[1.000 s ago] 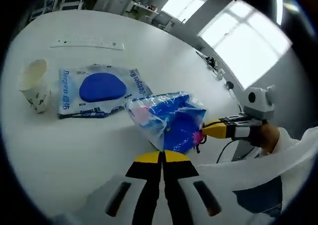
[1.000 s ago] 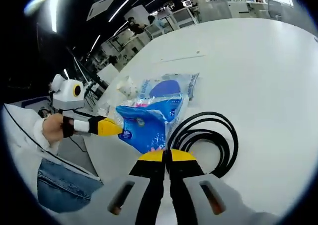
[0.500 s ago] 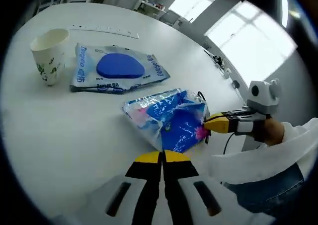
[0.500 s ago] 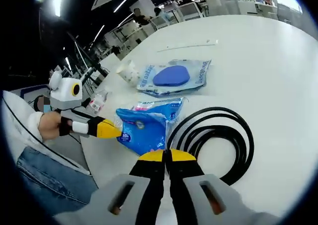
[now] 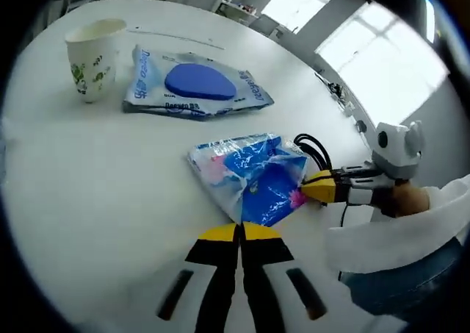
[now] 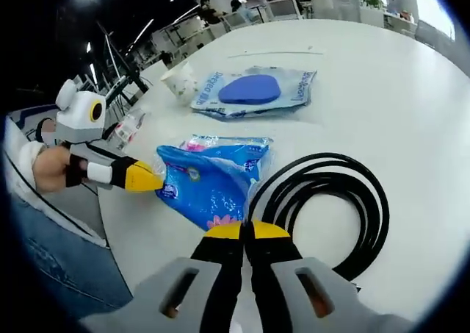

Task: Arrange the tabletop items into an orderly group along one side of the table until the central work area is clear of visible clutter.

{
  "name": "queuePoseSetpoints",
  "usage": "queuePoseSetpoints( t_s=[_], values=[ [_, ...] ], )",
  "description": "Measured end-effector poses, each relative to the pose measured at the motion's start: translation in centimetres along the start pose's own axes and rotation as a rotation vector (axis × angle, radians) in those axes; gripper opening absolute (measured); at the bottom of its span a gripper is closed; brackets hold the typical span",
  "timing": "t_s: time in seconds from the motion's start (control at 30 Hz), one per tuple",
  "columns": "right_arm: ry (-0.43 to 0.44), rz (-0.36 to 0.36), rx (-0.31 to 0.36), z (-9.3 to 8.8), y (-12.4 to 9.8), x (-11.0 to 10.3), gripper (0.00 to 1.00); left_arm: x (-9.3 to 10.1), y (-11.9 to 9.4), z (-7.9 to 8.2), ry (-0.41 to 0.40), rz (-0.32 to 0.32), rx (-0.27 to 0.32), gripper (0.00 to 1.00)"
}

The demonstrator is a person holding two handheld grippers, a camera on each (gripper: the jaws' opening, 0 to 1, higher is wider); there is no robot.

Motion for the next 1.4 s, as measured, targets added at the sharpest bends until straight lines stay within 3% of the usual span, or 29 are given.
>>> queuePoseSetpoints(
  t_s=[0.3,0.37,0.47,0.67,0.8,0.97,1.1,1.2,1.27,1.33,1.4],
  values=[
    [-0.072,-0.004,0.009,-0.1,-0.3,-0.6,0.05,-0.3,-0.2,-0.1,-0.010,0.014,0.016,0.00],
    [-0.086,-0.003,0.006,0.0,-0.6,-0.9,0.11,-0.3,-0.4,-0.1,-0.016,0.009,0.035,0.00],
    [-0.173,-0.014,0.013,0.2,-1.7,-1.4,0.19,-0.4,-0.8,0.1,-0.026,0.010,0.053,0.00],
    [-0.157,-0.039,0.018,-0.4,-3.3,-1.7,0.40,-0.8,-1.5,0.0,-0.044,0.015,0.086,0.00],
    [-0.169,-0.073,0.118,0.7,-4.5,-1.7,0.46,-0.9,-2.3,0.1,-0.045,0.015,0.119,0.00],
    [-0.167,-0.079,0.204,2.2,-5.3,-1.9,0.43,-1.6,-2.8,0.1,-0.059,0.023,0.145,0.00],
    [-0.125,-0.040,0.241,3.2,-5.6,-2.7,0.39,-1.9,-3.1,-0.2,-0.051,0.030,0.148,0.00],
    [-0.033,0.042,0.219,3.3,-5.4,-3.8,0.39,-2.2,-3.4,-0.4,-0.055,0.035,0.149,0.00],
    [-0.016,0.040,0.197,3.1,-5.1,-4.1,0.39,-2.3,-3.6,-0.5,-0.057,0.042,0.161,0.04],
    [-0.012,0.077,0.110,2.3,-4.6,-4.4,0.37,-2.3,-3.6,-0.4,-0.032,0.048,0.163,0.12],
    [0.021,0.078,0.069,1.6,-3.8,-4.5,0.33,-2.3,-3.5,-0.3,-0.004,0.044,0.169,0.19]
  ],
)
Point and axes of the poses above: the point that each gripper's makers call its tool centre point, and the gripper's own axes: y roughly forward along the fingers, x roughly to its right, z roughly out of its top, the point moved 10 cm from there along -y, roughly backward along the fingers, and after that the axes turned 8 degrees about x, right-handed, at the moved point
